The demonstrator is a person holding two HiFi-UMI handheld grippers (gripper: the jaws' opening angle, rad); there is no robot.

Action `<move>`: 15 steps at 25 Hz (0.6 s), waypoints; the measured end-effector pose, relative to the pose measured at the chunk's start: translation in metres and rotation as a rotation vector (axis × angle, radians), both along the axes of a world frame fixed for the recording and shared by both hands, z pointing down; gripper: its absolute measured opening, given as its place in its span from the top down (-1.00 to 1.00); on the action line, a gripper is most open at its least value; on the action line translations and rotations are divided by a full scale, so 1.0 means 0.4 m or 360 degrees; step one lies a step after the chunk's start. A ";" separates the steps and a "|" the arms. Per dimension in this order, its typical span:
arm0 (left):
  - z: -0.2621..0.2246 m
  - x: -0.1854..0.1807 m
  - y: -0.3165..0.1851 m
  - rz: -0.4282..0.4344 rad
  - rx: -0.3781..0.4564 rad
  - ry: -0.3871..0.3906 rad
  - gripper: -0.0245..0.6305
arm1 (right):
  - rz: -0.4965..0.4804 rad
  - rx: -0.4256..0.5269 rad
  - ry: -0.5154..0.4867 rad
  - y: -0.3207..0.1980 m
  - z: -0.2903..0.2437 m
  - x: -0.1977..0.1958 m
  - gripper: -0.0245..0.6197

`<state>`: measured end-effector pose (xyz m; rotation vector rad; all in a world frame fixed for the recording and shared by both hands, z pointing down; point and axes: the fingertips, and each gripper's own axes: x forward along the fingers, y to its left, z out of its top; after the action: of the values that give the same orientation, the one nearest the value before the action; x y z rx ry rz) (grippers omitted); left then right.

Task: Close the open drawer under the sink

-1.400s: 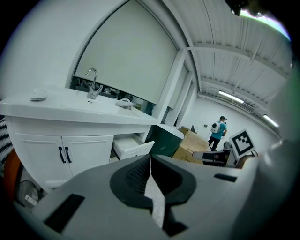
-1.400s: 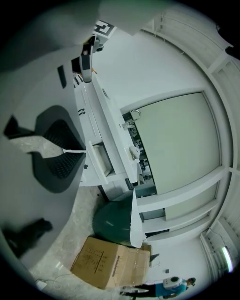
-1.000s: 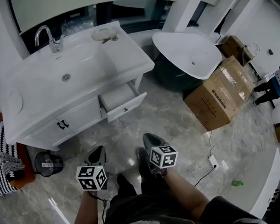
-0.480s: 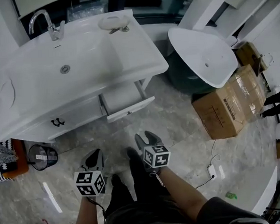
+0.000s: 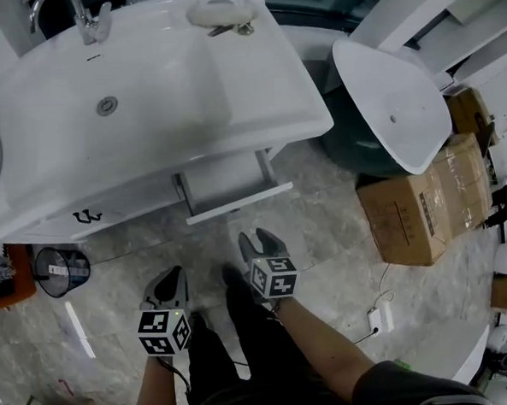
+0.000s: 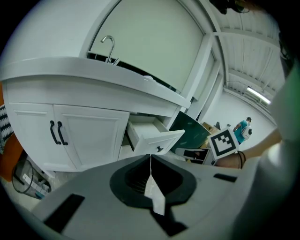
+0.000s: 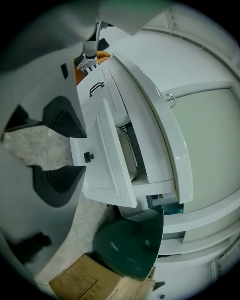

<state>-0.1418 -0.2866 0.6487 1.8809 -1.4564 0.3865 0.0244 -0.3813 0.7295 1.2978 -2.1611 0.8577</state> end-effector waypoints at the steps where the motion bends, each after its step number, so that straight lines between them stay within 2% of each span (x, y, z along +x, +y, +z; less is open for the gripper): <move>1: 0.015 0.004 -0.006 -0.0011 -0.0009 0.0000 0.88 | -0.0014 -0.0004 -0.0005 -0.011 0.017 -0.005 0.32; 9: 0.133 0.027 -0.028 -0.0099 -0.0083 0.0025 0.88 | -0.0108 0.0040 0.0135 -0.093 0.139 -0.041 0.32; 15: 0.189 0.016 -0.036 -0.0120 -0.0118 -0.0011 0.88 | -0.0098 0.0087 0.0139 -0.148 0.190 -0.068 0.33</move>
<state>-0.1356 -0.3011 0.7243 1.7626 -1.4925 0.4055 -0.0027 -0.4404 0.8056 1.2638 -2.1578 0.7089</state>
